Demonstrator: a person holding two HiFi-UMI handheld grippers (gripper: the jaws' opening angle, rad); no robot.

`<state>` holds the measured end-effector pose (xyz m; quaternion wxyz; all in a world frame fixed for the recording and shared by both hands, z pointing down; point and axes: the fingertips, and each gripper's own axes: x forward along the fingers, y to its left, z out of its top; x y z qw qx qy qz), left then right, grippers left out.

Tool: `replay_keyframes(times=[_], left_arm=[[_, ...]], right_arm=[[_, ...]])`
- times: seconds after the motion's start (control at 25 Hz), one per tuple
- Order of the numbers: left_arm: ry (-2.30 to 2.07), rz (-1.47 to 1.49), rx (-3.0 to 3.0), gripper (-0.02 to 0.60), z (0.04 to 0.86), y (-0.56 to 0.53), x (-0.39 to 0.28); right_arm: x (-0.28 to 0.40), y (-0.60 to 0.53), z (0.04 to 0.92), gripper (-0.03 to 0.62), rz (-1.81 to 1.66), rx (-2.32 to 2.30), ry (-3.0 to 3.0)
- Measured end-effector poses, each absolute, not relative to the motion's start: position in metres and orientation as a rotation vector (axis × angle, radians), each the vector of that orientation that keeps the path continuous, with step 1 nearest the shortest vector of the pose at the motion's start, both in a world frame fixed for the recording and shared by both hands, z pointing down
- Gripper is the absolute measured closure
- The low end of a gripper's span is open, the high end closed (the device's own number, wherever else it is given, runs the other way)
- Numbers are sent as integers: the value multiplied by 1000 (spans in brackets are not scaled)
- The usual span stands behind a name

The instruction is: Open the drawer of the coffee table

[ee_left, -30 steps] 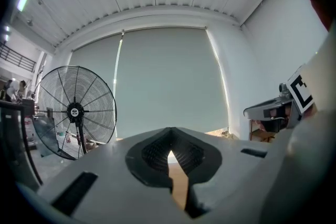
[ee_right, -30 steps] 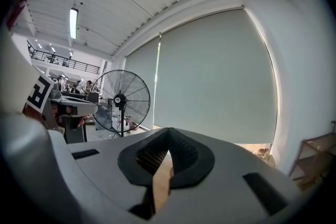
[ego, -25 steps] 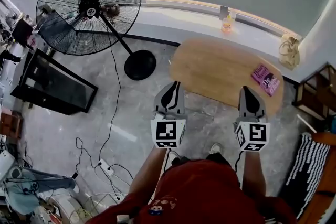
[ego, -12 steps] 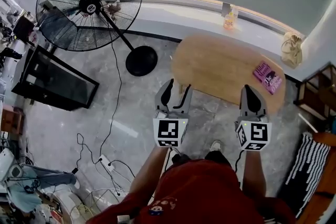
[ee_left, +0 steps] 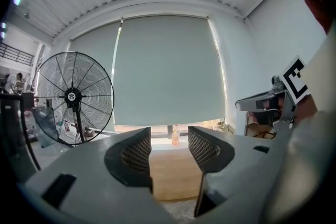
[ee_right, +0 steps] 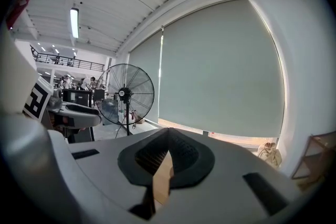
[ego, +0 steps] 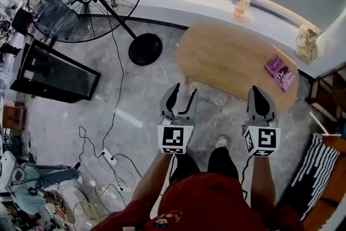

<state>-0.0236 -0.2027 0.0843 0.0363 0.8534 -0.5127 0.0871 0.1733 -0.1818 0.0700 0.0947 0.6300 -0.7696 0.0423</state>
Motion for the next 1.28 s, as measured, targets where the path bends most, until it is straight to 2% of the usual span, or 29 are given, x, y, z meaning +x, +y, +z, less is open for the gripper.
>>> replay_keyframes(times=[0.76,1.28], left_arm=[[-1472,339,2561,364,258,-220,-27],[-1447,288,2688,364,459,-225,-32]], right_arm=[[138,-209,232,599,146,1745,-2283],[125,-193,411,599,22,1875,-2295]])
